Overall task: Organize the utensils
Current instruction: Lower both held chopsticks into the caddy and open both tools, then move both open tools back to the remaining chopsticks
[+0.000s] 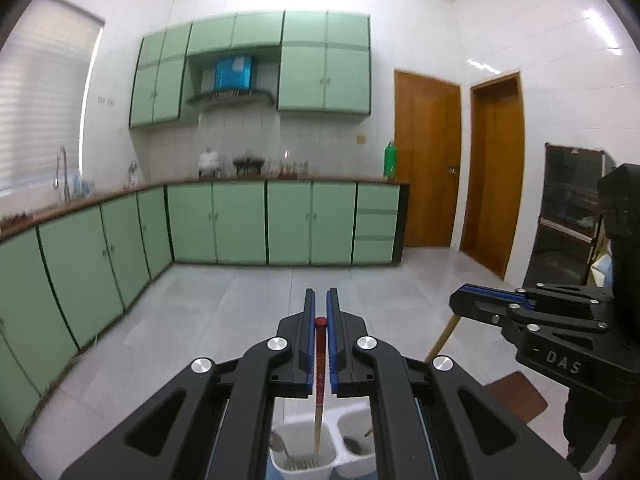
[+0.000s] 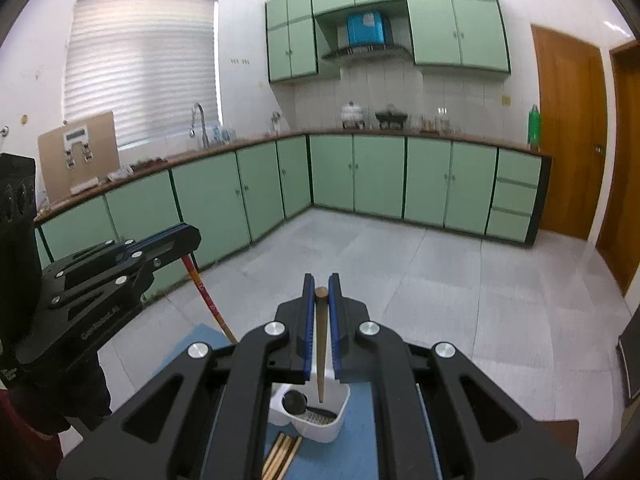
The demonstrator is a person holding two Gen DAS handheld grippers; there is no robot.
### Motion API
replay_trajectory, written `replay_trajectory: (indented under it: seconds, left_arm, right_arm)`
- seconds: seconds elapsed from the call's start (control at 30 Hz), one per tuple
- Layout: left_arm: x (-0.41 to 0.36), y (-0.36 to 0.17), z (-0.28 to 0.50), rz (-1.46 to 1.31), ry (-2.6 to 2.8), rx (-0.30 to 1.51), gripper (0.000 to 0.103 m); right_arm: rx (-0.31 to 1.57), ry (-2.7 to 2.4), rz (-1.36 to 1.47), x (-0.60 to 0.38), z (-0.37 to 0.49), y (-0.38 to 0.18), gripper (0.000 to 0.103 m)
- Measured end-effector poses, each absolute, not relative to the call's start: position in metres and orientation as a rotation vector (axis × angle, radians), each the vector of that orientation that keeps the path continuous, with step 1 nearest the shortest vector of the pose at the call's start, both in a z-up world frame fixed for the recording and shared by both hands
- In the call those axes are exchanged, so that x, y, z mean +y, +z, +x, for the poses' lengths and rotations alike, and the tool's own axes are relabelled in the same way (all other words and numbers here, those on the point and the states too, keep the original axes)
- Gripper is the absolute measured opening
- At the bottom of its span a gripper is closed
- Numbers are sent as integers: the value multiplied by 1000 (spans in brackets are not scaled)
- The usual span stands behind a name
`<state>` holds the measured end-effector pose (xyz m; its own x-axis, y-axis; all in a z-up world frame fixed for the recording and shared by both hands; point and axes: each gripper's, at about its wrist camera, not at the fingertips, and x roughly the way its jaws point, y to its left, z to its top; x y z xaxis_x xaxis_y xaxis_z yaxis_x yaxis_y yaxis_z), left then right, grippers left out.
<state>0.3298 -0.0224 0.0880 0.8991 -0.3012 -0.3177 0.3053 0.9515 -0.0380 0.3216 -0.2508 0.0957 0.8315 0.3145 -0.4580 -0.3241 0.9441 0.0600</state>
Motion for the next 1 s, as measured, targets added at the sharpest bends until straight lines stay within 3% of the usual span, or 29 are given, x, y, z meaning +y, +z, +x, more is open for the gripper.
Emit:
replay_trajectory:
  seconds: [0.23,0.33,0.43,0.53,0.57,0.77,1.0]
  left_arm:
    - [-16,38,351,19,-301,459,6]
    - [-11,37,347,10,-303,463,11]
    - [-3,46,333,-16,-305,437,23]
    - [5,55,311,-30,-293,410,43]
    - [8,56,304,-34,-290,406,50]
    - [21,40,245,-33,-278,407,65]
    - [20,-18,196,18,-238,508,68]
  right_arm:
    - [574,330,-20,-239,334,53,7]
    - [575,324,-14,-241,328,50,15]
    - [528,297,-5,-250,314,58,31]
    - [479,282,16,-264,289,66,45]
    - [468,273,19,-268,278,67,54]
    - [430,257,46,-283,217,51,85]
    - [531,229,57,-277,161,-14,90]
